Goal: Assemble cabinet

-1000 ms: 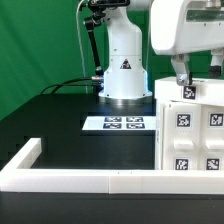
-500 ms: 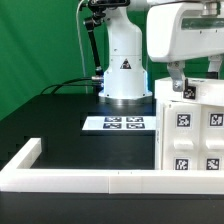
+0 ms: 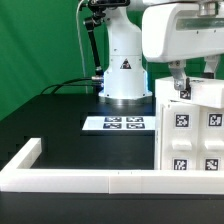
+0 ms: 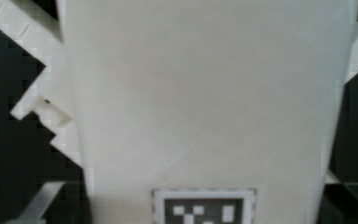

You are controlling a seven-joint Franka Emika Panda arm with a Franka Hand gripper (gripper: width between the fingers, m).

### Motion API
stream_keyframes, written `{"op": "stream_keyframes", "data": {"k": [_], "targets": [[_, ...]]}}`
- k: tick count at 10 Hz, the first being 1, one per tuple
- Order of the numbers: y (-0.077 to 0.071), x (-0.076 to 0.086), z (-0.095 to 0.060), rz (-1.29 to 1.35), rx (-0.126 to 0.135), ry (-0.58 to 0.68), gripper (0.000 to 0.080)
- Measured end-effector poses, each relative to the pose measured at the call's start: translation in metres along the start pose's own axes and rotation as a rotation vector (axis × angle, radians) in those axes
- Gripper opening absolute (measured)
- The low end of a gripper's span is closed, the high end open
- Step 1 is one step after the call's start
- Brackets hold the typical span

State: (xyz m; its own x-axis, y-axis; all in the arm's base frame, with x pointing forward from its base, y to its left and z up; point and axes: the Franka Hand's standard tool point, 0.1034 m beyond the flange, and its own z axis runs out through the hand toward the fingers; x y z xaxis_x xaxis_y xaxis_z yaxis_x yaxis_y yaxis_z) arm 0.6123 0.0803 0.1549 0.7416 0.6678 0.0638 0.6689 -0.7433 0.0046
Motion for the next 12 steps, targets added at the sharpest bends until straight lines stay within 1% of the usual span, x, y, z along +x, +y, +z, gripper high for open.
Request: {"op": "stream_keyframes", "data": {"k": [5, 8, 12], "targets": [[0.0, 0.0007, -0.0003, 0.434, 0.0, 0.003, 0.0551], [-0.0007, 0.0013, -0.0008, 0.745, -0.016, 0.046, 0.0553], [-0.0002, 0.0012, -0.0008, 1.115, -0.009, 0.061, 0.0553]]}}
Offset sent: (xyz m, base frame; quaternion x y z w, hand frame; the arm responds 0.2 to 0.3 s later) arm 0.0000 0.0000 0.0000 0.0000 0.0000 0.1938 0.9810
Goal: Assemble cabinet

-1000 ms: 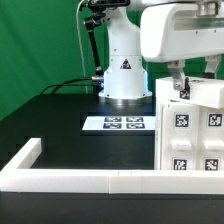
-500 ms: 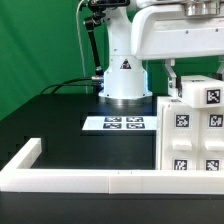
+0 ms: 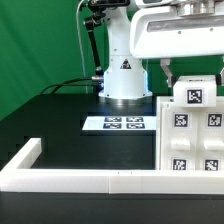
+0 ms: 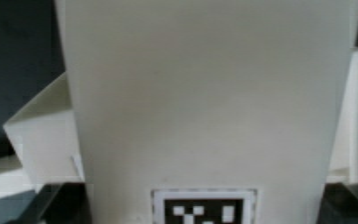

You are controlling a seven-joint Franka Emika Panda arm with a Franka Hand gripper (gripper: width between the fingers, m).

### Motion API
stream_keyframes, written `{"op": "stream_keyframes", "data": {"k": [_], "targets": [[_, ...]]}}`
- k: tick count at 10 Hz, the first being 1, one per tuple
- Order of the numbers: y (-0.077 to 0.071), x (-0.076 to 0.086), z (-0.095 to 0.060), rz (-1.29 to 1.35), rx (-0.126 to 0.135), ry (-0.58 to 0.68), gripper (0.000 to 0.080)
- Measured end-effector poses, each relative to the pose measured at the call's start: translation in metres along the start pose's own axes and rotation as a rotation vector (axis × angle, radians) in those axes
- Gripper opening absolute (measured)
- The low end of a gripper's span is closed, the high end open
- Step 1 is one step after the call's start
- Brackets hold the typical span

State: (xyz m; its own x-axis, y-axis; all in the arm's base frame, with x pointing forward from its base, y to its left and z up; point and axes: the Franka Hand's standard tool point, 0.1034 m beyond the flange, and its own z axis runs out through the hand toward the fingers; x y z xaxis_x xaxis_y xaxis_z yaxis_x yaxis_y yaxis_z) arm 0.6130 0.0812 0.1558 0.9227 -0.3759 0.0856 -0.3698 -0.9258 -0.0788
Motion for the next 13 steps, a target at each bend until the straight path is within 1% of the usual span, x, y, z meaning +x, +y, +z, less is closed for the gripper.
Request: {"op": "stream_keyframes", "data": {"k": [1, 9, 11, 13], "targets": [[0.0, -0.0002, 0.0, 0.095, -0.001, -0.001, 0.0553], [0.0001, -0.0019, -0.0005, 0.529, -0.008, -0.012, 0.0553], [-0.0022, -0.0064, -0.0003, 0.805, -0.011, -0.014, 0.0553], [-0.0039, -0.0077, -0.0006, 1.01, -0.003, -0.014, 0.0553]]}}
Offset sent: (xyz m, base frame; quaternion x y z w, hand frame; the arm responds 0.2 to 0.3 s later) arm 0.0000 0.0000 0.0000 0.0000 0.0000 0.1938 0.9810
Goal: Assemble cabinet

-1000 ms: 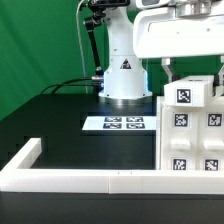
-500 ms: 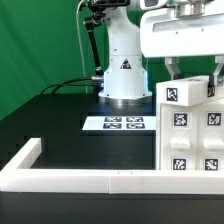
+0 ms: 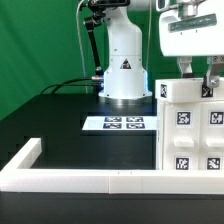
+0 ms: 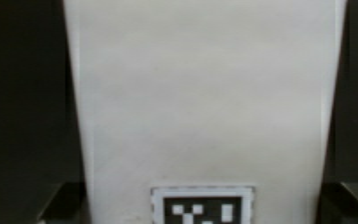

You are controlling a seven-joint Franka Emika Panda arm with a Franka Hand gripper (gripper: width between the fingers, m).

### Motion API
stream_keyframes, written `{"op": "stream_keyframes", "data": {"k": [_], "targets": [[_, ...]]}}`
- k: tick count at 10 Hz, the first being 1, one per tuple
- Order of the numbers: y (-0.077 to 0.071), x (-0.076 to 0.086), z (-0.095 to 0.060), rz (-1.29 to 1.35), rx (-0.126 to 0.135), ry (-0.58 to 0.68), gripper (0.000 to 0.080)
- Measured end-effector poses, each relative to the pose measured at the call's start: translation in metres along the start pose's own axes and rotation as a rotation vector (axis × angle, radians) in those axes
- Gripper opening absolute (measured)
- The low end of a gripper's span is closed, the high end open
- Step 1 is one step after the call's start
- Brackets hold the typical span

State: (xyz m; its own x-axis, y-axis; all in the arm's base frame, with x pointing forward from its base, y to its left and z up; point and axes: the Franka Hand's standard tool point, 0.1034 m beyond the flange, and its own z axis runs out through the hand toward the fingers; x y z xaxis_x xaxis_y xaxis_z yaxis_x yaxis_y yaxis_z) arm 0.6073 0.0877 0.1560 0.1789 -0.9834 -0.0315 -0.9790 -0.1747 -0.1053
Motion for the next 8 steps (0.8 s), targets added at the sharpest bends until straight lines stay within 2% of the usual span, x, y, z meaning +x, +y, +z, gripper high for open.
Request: {"op": "stream_keyframes", "data": {"k": [2, 5, 8], "targets": [[0.0013, 0.0031, 0.0001, 0.276, 0.007, -0.034, 0.0553], [0.0052, 0.0066, 0.0015, 0.576, -0.019, -0.072, 0.0553], [0.0054, 0.0074, 0.0015, 0.63, -0.022, -0.083, 0.0553]]}}
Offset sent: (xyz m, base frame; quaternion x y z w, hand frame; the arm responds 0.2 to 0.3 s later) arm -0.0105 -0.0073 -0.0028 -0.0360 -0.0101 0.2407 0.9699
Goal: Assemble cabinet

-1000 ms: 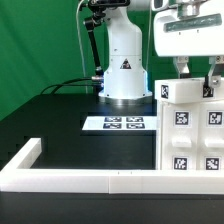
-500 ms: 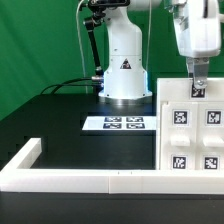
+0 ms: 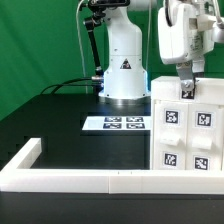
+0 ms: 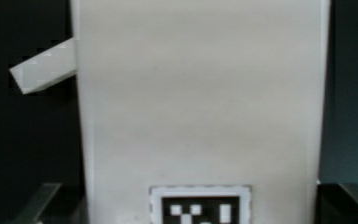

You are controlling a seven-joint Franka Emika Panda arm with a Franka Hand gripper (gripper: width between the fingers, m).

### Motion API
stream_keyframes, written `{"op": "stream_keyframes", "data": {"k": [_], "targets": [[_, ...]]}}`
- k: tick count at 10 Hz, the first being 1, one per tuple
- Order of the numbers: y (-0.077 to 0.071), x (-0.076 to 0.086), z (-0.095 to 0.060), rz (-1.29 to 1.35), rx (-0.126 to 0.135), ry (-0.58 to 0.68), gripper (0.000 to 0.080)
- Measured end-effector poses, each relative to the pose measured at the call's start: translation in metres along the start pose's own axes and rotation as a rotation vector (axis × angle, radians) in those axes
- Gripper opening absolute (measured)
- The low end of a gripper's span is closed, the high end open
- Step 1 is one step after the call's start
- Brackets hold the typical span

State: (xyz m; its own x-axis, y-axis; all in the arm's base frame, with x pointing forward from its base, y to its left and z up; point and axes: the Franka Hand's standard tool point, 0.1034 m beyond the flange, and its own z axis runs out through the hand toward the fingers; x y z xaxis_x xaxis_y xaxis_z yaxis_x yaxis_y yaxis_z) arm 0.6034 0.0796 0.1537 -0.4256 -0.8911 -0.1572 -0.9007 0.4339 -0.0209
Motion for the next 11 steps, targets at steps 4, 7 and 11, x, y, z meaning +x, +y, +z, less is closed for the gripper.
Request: {"op": "stream_keyframes", "data": {"k": [4, 7, 11], "targets": [[0.003, -0.009, -0.005, -0.049, 0.004, -0.014, 0.0773], [0.005, -0.026, -0.023, -0.065, 0.024, -0.043, 0.0795], [0.008, -0.035, -0.026, -0.087, 0.028, -0.049, 0.0797]]}}
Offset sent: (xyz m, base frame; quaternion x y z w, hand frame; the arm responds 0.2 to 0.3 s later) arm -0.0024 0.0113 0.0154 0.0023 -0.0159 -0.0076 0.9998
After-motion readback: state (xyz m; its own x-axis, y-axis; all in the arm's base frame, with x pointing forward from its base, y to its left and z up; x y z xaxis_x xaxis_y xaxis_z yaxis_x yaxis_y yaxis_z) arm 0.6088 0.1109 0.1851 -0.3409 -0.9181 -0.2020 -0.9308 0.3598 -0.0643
